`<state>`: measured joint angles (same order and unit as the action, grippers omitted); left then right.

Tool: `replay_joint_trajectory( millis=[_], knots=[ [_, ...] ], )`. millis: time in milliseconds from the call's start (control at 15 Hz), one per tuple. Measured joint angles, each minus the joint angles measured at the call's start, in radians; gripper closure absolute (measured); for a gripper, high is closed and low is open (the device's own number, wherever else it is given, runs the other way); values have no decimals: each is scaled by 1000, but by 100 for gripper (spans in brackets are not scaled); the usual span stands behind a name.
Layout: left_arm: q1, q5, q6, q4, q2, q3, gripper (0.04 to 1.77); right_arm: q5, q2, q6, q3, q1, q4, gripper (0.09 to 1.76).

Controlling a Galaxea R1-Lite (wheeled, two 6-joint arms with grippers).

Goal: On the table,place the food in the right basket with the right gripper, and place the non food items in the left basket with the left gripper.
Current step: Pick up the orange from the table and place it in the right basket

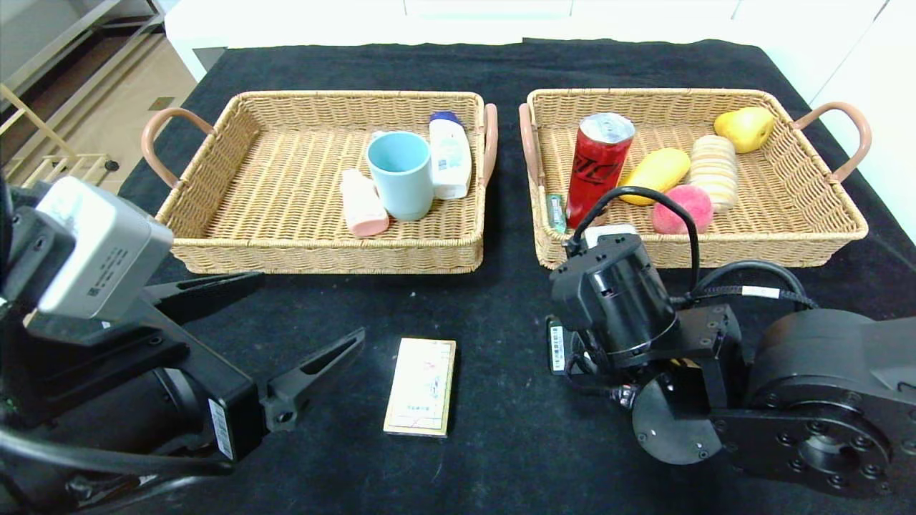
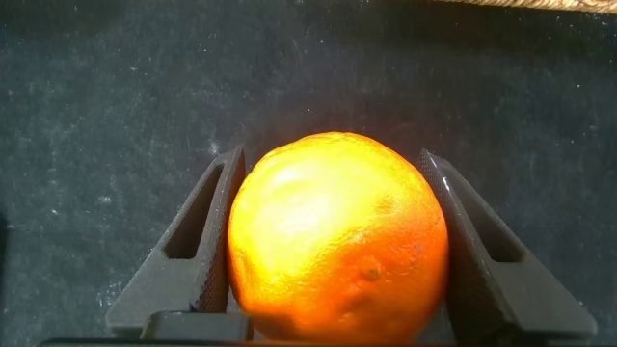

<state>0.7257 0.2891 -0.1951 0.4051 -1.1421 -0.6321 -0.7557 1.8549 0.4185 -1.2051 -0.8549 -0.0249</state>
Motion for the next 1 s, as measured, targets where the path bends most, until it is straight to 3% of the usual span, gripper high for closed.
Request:
replay_joint_trajectory(
  millis=[1000],
  knots=[
    [0,2,0,4,-5,0,9,-6,-85,-40,19,-29,19,63]
  ],
)
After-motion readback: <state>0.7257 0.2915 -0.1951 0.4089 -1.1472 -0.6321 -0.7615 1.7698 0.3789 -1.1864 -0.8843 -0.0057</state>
